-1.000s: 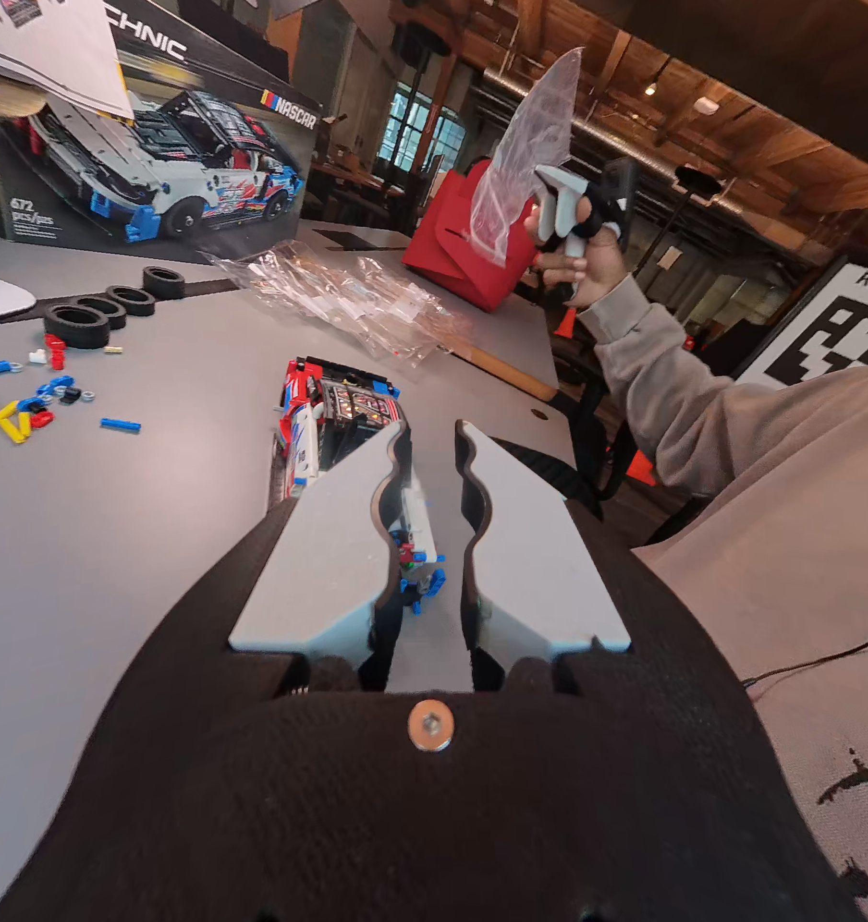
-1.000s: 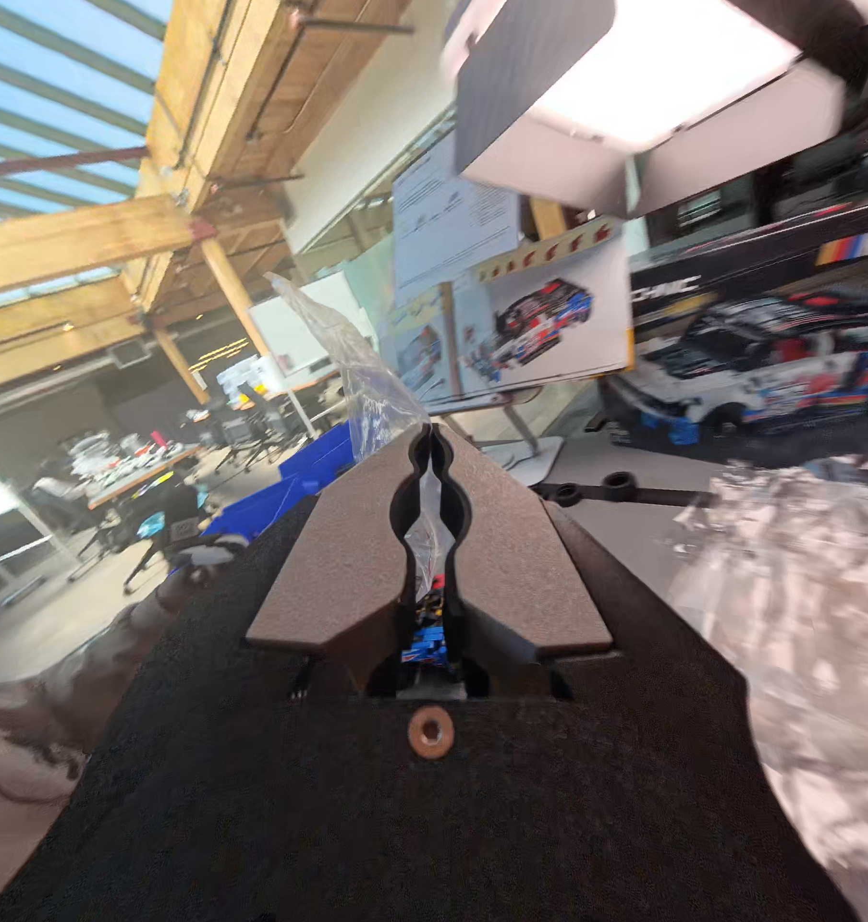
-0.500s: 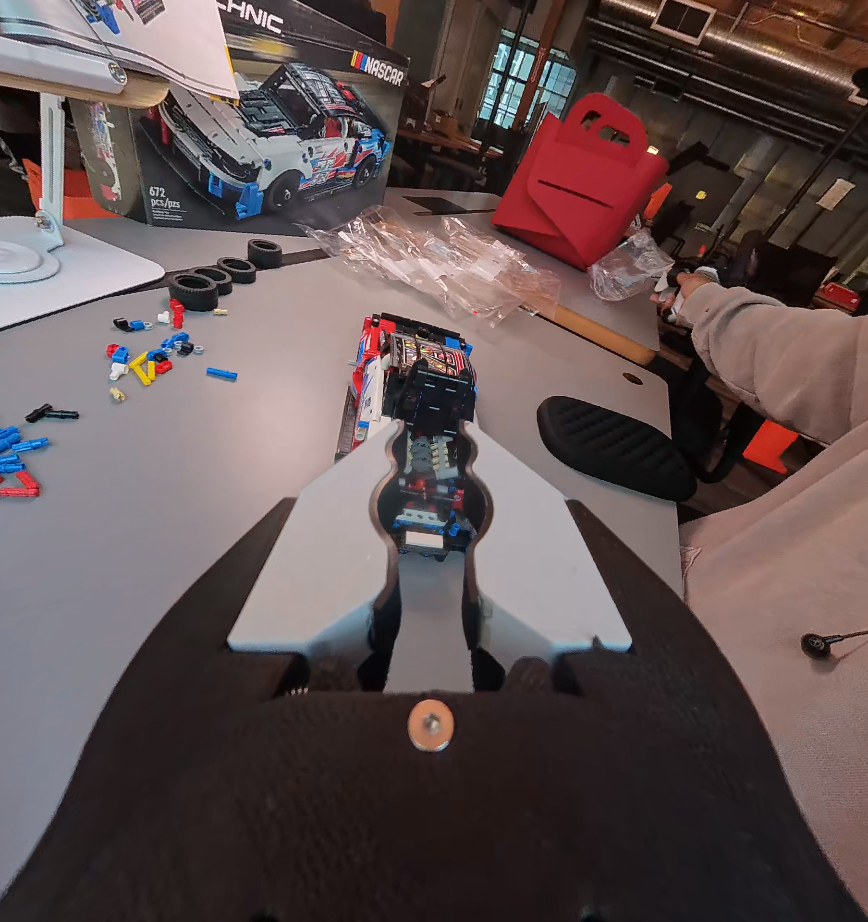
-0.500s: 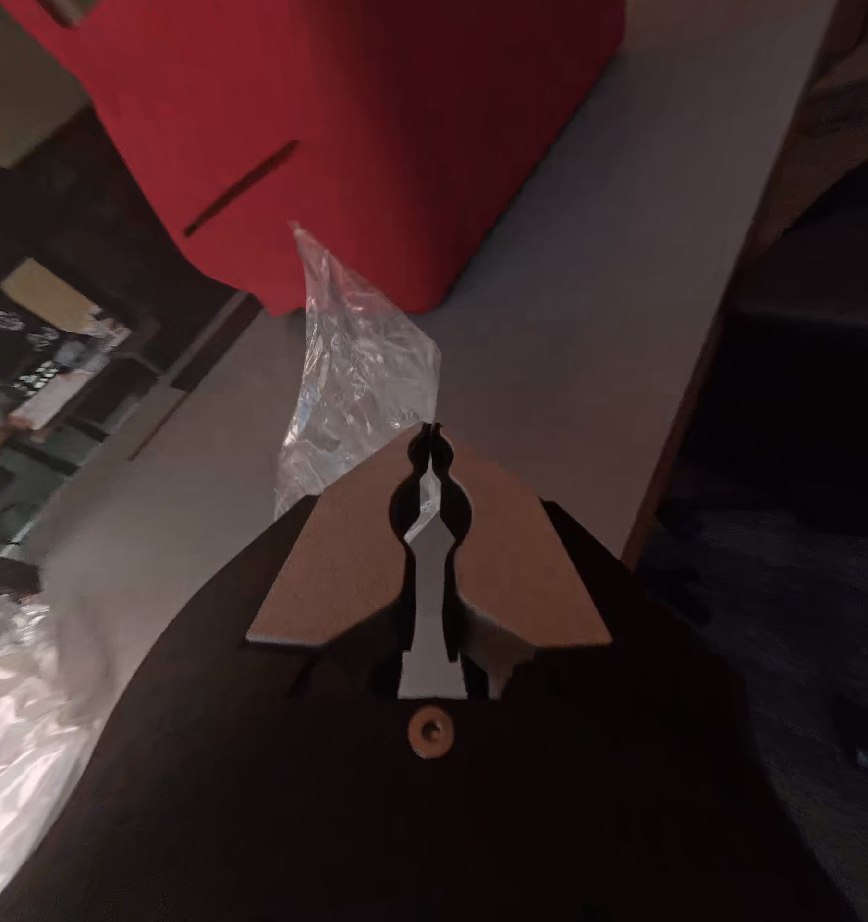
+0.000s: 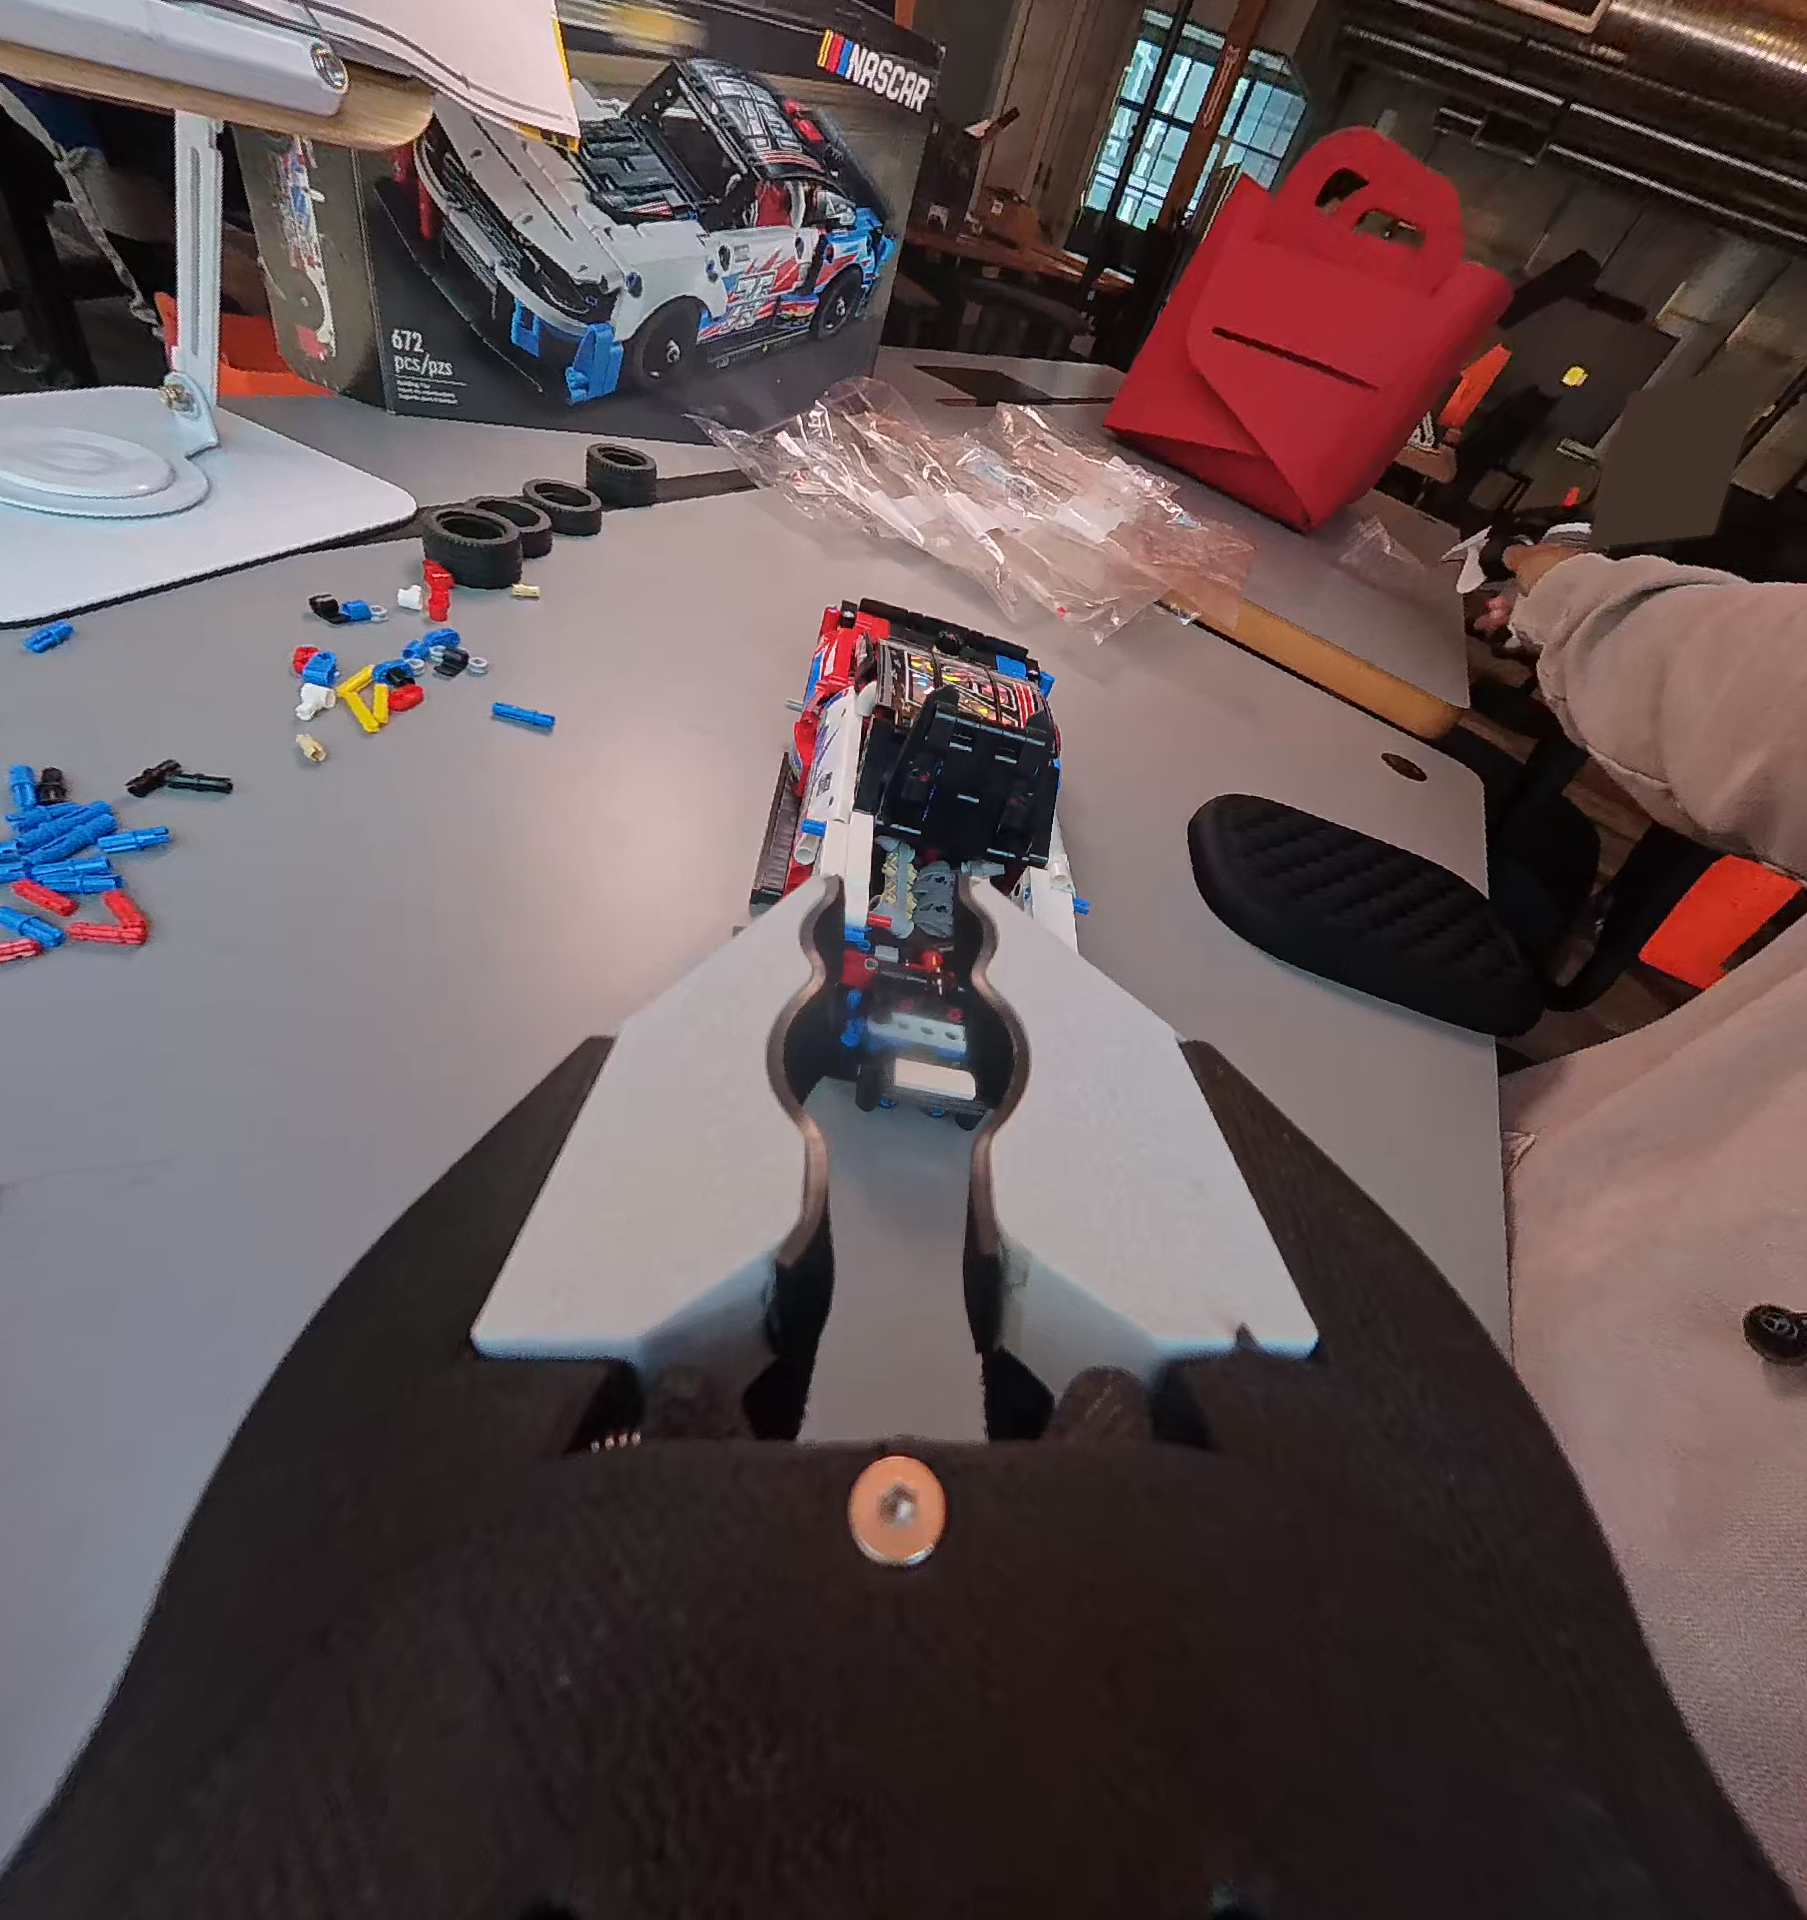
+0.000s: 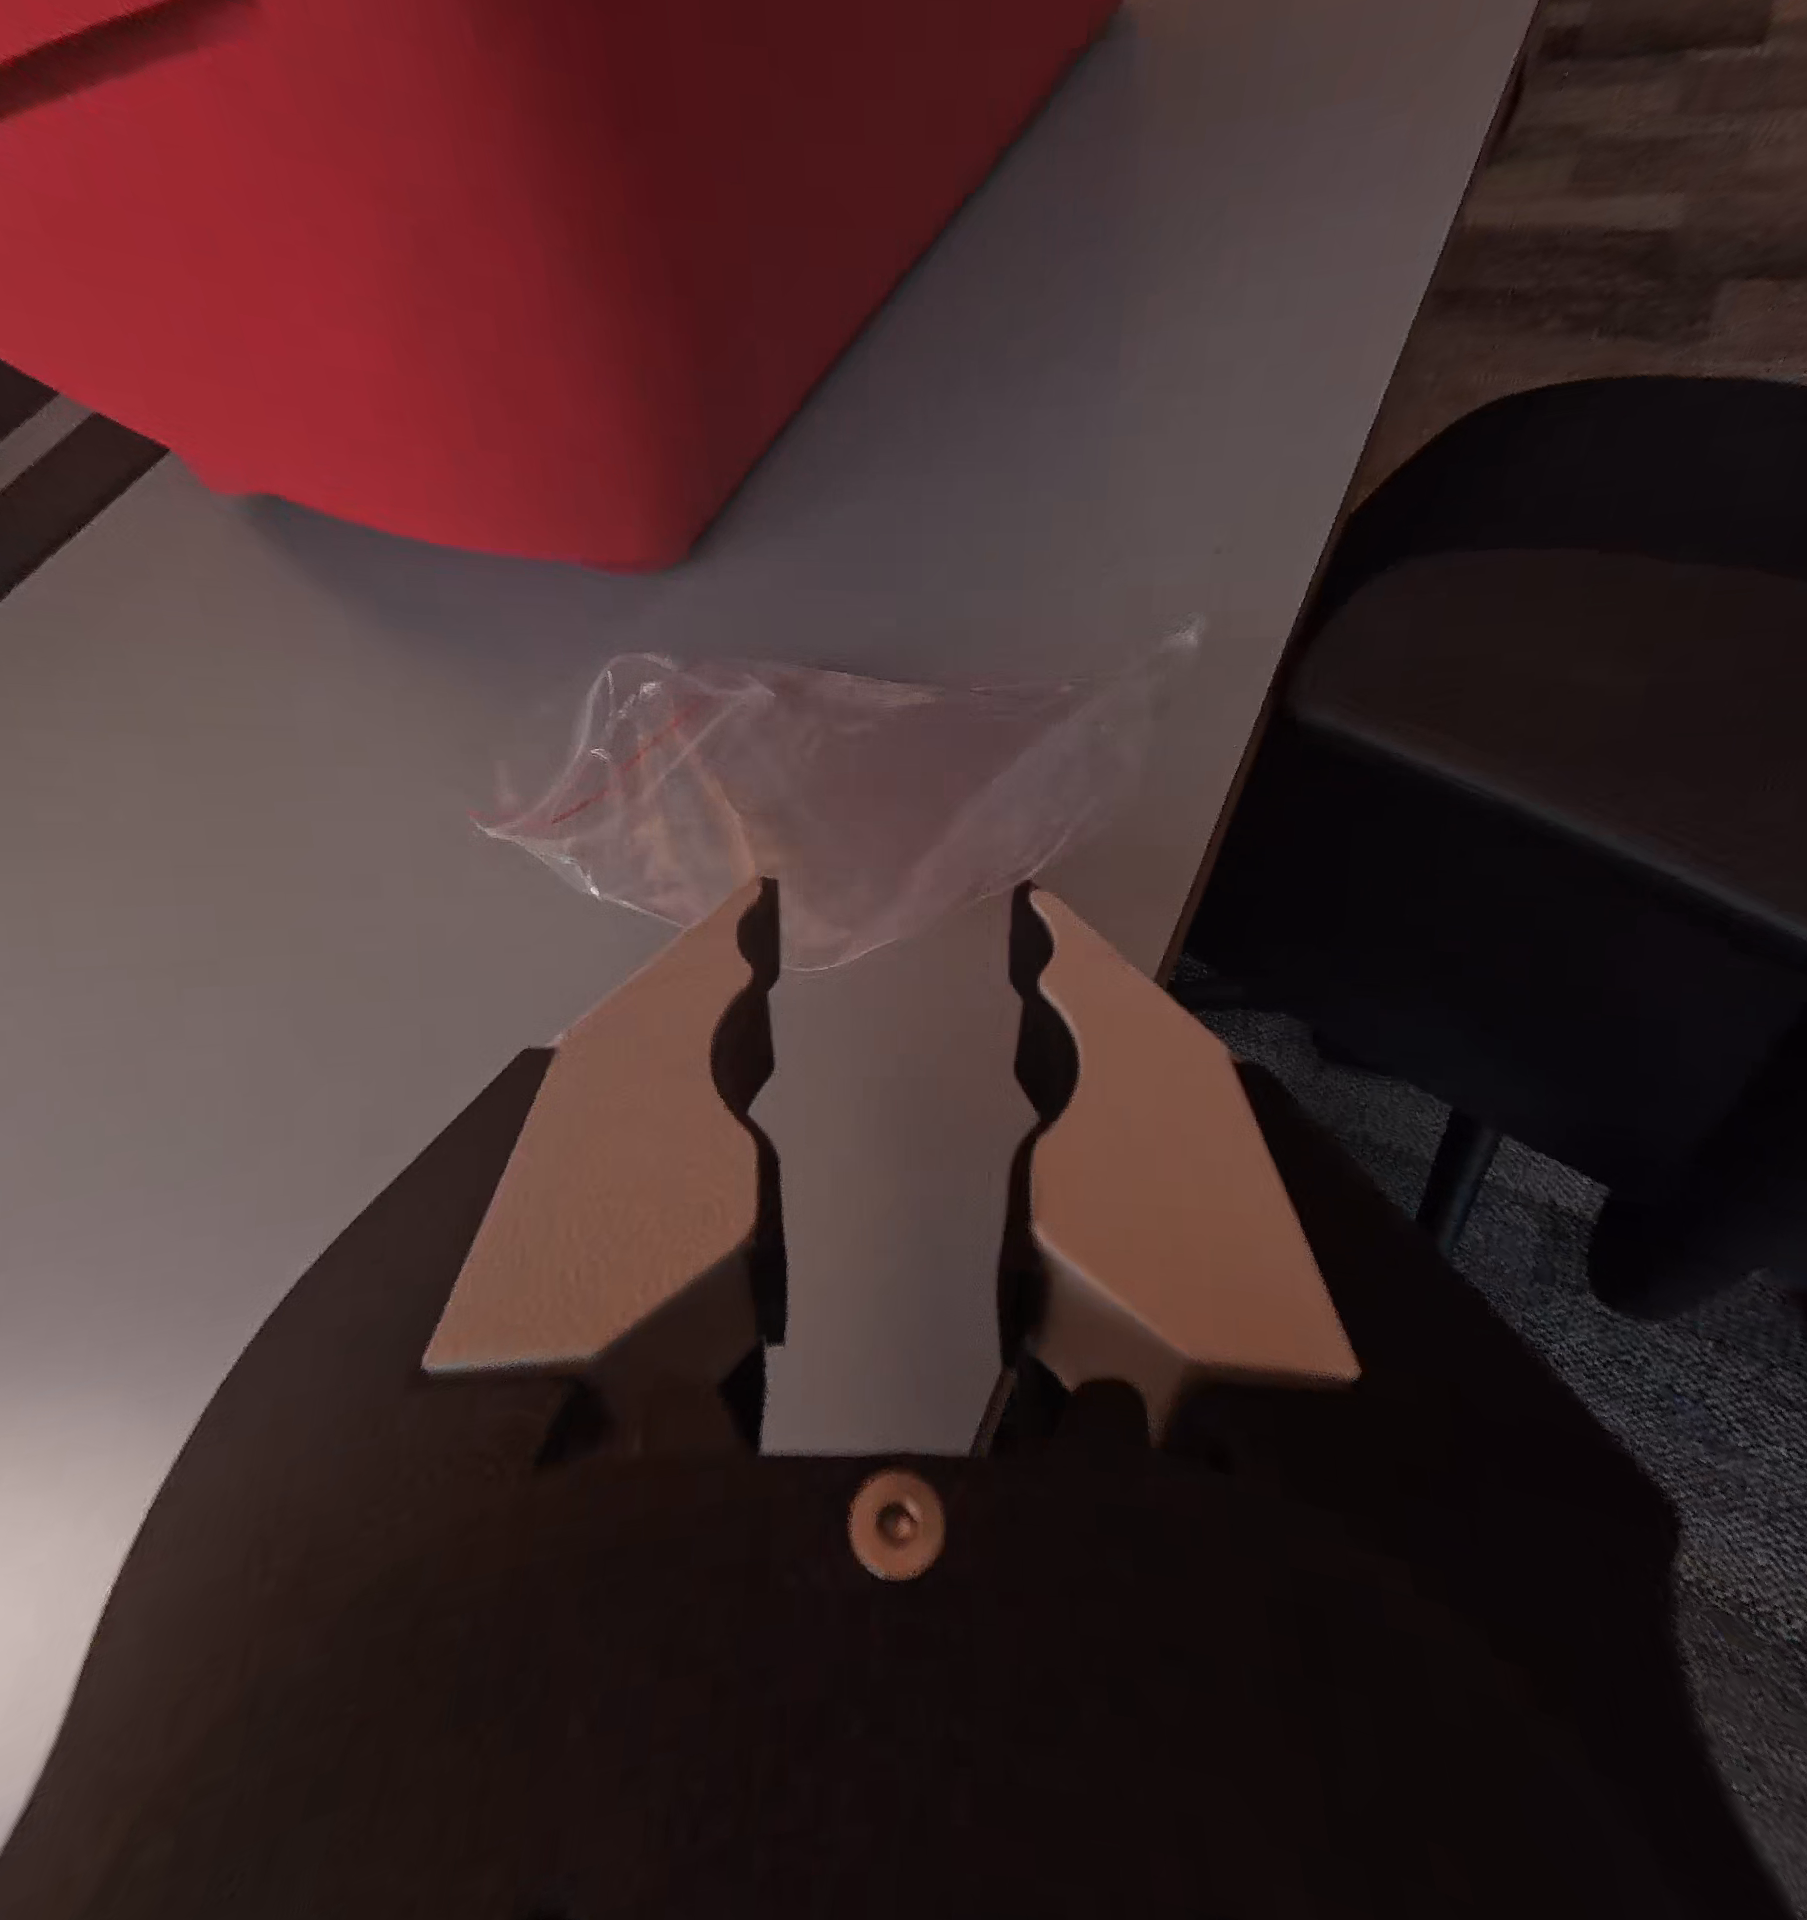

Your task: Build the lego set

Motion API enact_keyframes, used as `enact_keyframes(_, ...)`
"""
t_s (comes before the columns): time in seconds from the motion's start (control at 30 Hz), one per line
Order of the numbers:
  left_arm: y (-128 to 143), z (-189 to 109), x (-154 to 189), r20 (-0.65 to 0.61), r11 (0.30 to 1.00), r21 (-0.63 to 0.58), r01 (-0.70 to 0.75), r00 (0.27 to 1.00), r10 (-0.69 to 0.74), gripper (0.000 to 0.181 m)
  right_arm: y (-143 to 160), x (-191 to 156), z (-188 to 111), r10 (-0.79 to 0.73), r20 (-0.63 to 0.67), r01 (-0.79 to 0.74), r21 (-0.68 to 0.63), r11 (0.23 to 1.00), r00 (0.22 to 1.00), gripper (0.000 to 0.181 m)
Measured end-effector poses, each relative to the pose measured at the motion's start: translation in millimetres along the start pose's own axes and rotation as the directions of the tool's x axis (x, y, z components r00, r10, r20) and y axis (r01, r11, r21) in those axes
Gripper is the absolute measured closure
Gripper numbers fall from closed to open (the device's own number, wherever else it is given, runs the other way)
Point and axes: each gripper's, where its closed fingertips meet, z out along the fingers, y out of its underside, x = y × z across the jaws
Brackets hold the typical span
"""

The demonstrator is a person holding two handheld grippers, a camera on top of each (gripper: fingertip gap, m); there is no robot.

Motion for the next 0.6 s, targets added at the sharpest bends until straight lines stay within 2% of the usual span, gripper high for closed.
enact_keyframes(0.07,0,-1,-2,0.009,1.000,-0.001,-0.009,1.000,0.009,0.162,-2,-3,-9,-0.028,0.009,0.028,0.018,0.999,1.000,0.120)
enact_keyframes(0.2,1,-3,-8,0.041,0.999,0.003,-0.039,0.998,0.039,0.161,-25,-21,-61,-0.198,-0.031,0.199,0.249,0.948,0.980,0.115)
enact_keyframes(0.27,1,-3,-12,0.059,0.999,0.008,-0.050,0.997,0.049,0.160,-35,-61,-102,-0.279,0.066,0.229,0.407,0.884,0.958,0.117)
enact_keyframes(0.33,0,-2,-16,0.075,0.998,0.018,-0.053,0.996,0.052,0.157,-36,-119,-156,-0.385,0.210,0.216,0.553,0.805,0.898,0.126)
enact_keyframes(0.43,-4,-1,-27,0.130,0.996,0.038,-0.076,0.989,0.071,0.152,-9,-216,-240,-0.560,0.419,0.170,0.673,0.720,0.715,0.136)
enact_keyframes(0.53,-3,-2,-40,0.211,0.993,0.025,-0.114,0.972,0.106,0.148,48,-306,-315,-0.697,0.559,0.154,0.719,0.677,0.450,0.148)
enact_keyframes(0.6,0,-3,-45,0.241,0.992,0.019,-0.122,0.964,0.114,0.147,96,-356,-361,-0.737,0.621,0.142,0.731,0.667,0.267,0.181)
